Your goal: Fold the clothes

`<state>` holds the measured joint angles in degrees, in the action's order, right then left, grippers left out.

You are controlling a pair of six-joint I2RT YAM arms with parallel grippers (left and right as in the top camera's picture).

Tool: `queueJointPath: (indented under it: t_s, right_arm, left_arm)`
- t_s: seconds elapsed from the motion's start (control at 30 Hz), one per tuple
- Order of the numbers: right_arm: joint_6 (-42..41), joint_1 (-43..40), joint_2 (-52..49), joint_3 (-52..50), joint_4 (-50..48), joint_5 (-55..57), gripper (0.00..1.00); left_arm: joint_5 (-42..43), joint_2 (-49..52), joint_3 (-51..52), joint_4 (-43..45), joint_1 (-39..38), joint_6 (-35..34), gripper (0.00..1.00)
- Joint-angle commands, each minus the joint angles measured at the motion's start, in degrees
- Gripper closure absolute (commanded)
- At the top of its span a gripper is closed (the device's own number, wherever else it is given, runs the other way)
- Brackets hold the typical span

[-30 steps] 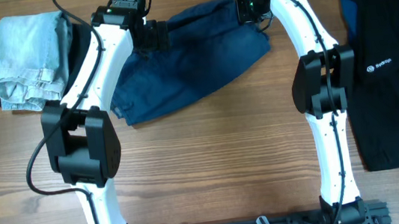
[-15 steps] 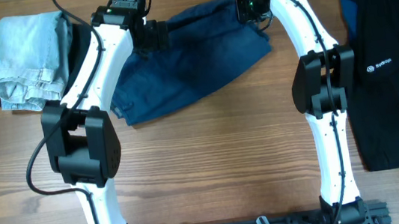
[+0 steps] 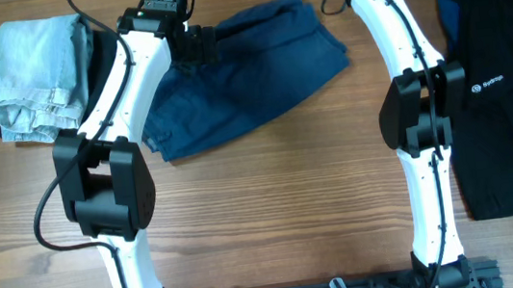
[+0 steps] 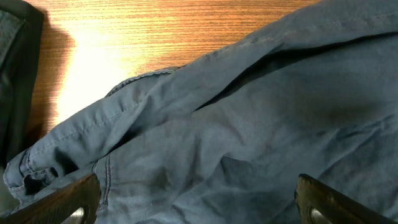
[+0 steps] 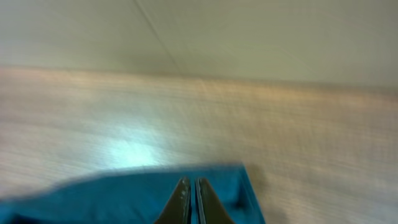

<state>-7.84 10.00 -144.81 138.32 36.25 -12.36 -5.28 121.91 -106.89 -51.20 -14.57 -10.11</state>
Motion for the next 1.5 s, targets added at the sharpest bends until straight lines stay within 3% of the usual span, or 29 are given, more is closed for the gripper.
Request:
queueJointPath:
  t_s: [0.0, 0.13, 0.2, 0.23, 0.27, 0.33, 0.37, 0.43, 0.5, 0.9, 1.47]
  right_arm:
    - [-2.71, 2.75, -0.7, 1.09, -5.42, -1.05, 0.96]
    - [-2.21, 4.09, -1.88, 1.09, -2.82, 1.33, 0.95]
    - [-1.79, 3.98, -1.16, 1.14, 3.82, -0.81, 0.63]
    - [-1.11, 3.96, -0.79, 1.14, 8.81, -3.04, 0.55]
    - [-1.07, 3.96, -0.72, 1.14, 12.09, -3.98, 0.52]
    - [0.63, 3.98, -0.7, 1.14, 18.18, -5.49, 0.55]
    - [1.66, 4.07, -0.7, 1.11, 20.96, -6.01, 0.62]
    - [4.09, 4.39, -0.7, 1.11, 25.97, -7.74, 0.73]
    - [5.2, 5.25, -0.7, 1.11, 29.4, -8.85, 0.78]
    - [6.69, 10.08, -4.92, 0.68, 28.59, -6.99, 0.78]
    - [0.48, 9.84, -10.08, 0.59, 15.32, -6.95, 0.81]
  left_arm:
    - [-0.17, 0.09, -0.81, 0.17, 0.22, 0.7, 0.0]
    - [-0.15, 0.09, -0.81, 0.04, 0.2, 0.7, 0.01]
    - [-0.15, 0.09, -0.81, -1.01, 0.15, 0.68, 0.01]
    - [-0.15, 0.07, -0.81, -2.25, 0.2, 0.66, 0.02]
    - [-0.17, 0.04, -0.81, -3.06, 0.35, 0.04, 0.03]
    - [-0.09, -0.15, -0.81, -4.87, 0.96, -4.07, 0.06]
    - [0.7, -0.31, -0.81, -6.05, 1.38, -6.97, 0.1]
    - [5.84, -0.42, -0.81, -7.04, 1.97, -7.54, 0.19]
    - [8.94, -0.42, -0.81, -7.41, 1.99, -7.54, 0.25]
    - [8.85, -0.22, -0.81, -7.32, -1.22, -7.52, 0.25]
    - [6.47, 7.54, -0.7, -3.17, -1.66, -13.77, 0.3]
